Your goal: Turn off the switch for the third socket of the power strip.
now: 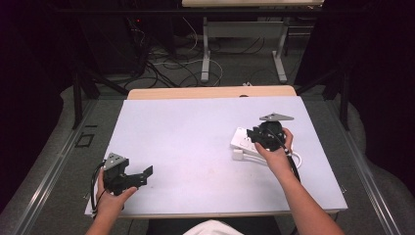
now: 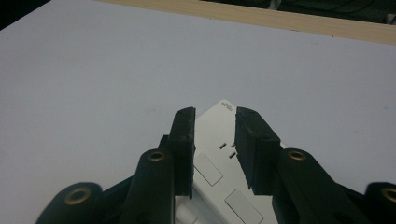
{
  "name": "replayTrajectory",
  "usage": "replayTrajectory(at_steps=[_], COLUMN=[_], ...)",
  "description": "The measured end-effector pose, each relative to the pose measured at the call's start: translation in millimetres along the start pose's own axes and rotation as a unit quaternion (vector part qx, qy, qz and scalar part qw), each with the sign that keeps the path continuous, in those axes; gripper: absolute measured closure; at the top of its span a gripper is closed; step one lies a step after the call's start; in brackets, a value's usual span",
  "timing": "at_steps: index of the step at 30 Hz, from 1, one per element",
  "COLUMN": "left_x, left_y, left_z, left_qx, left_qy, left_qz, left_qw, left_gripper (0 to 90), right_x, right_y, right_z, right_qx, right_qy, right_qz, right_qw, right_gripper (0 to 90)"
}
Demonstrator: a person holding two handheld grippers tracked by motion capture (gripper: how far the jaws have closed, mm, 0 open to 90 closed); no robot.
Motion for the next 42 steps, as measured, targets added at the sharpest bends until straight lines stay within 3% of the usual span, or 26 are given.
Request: replayTrajectory(at_steps=[9,14,24,42], left_x=[-3.5,-4.8,-8.6,-9.9], left_y=[-2.9,-4.7,-6.9,-6.8], left_z=[-3.3,-5.5,-7.8,-8.9], left_qx=[-0.004,-0.005,-0.009,-0.012], left_qy=[0.004,0.009,0.02,0.022], left_qz=[-0.003,-0.008,-0.007,-0.005], left_qw=[1.0,0.9999,0.9998,0.9997], left_gripper=[0.3,0.3,1.0,1.8], right_x=[18.3,25.8,35.7,51.7], right_y=[8.3,4.3,-5.9,-24.1], right_z=[-0.5,-2.3,3.2,5.6], right_qx=[0.0,-0.021,-0.003,0.001], right_qy=[-0.001,0.0,0.005,0.013], right_qz=[-0.003,-0.008,-0.017,-0.056], right_qw=[1.0,0.9997,0.9998,0.9983], right_gripper=[74.7,76.8,83.0,89.3])
Point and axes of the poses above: each handheld gripper's, and its own axes: x roughly forward along the jaws, y roughly out of its top, z roughly to its right, the point moved 2 cm from there along x, roughly forward along the jaws, and after that the axes turned 6 degrees about y, right-handed, at the moved point
